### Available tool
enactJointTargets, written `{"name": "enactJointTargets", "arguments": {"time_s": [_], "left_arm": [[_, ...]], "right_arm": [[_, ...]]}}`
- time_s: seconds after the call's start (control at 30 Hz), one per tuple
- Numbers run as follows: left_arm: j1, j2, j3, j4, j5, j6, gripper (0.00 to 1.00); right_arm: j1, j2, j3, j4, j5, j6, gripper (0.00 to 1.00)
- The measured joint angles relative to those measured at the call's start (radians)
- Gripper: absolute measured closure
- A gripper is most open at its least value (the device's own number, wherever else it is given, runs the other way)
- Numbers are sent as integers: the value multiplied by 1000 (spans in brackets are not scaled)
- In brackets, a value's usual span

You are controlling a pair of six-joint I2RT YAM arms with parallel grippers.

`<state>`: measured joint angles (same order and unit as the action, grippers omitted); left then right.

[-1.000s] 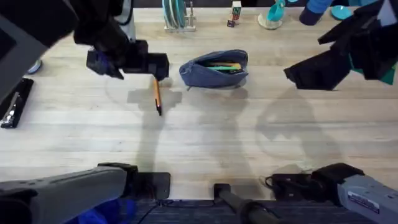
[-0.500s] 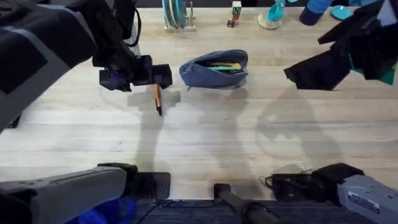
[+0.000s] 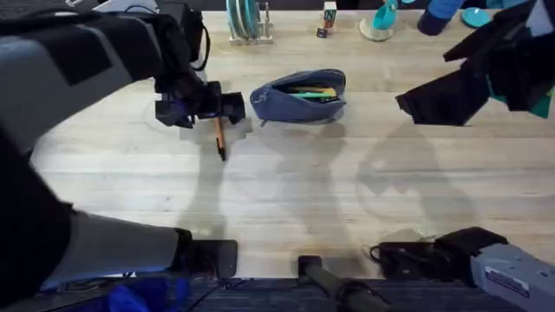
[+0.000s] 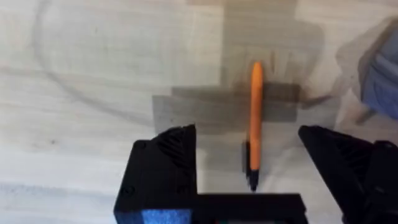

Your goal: Unzip the bag, pick up the pens from the table one at a time and place them inside, then zip the bag closed.

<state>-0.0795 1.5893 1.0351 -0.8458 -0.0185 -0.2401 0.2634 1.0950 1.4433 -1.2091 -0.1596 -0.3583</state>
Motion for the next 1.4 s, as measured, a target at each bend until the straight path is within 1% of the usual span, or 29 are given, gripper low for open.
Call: {"name": "enactJointTargets", "arguments": {"time_s": [0.1,0.3,0.53,0.6,0.67,0.7,0.73,0.83,0.87,0.9,0.97,1.4], "left_arm": [[0,30,0,31,0,0,6],[0,82,0,32,6,0,6],[0,90,6,31,9,-7,2],[0,93,10,30,11,-8,26],[0,94,12,28,16,-12,108],[0,95,13,27,18,-15,189],[0,95,13,27,21,-19,295],[0,97,15,28,35,-23,760],[0,98,16,32,47,-24,885],[-3,99,19,32,52,-24,934],[-3,99,20,32,53,-25,952],[-2,99,20,36,53,-26,958]], "right_arm": [[0,0,0,0,0,0,4],[0,0,0,0,0,0,4],[0,0,0,0,0,0,4],[0,0,0,0,0,0,4],[0,0,0,0,0,0,4],[0,0,0,0,0,0,5],[0,0,0,0,0,0,4],[0,0,0,0,0,0,4],[0,0,0,0,0,0,4],[0,0,0,0,0,0,4],[0,0,0,0,0,0,4],[0,0,0,0,0,0,5]]}}
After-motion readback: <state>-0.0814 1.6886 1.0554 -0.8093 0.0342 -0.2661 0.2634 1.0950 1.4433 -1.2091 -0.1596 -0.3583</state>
